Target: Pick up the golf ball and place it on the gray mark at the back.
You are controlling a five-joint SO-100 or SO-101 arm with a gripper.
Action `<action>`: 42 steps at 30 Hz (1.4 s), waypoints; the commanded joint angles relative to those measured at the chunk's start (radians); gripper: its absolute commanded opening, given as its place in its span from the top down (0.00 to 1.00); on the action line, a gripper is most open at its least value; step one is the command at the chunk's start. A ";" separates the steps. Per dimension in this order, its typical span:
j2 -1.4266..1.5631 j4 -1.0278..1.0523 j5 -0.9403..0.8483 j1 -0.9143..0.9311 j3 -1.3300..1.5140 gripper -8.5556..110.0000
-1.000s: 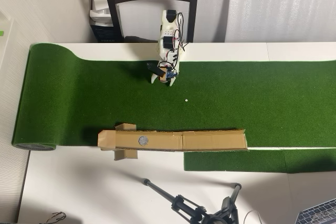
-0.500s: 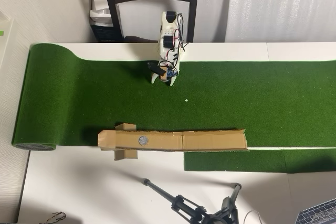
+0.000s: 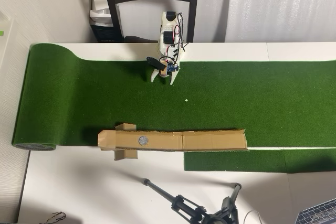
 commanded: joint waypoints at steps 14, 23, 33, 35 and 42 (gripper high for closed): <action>0.077 0.043 0.052 0.002 0.011 0.89; 0.077 0.038 0.092 0.002 0.012 0.93; 0.077 -0.124 0.112 0.038 0.029 0.93; 0.077 -0.170 0.109 0.048 0.040 0.93; 0.077 -0.209 0.118 0.035 0.170 0.93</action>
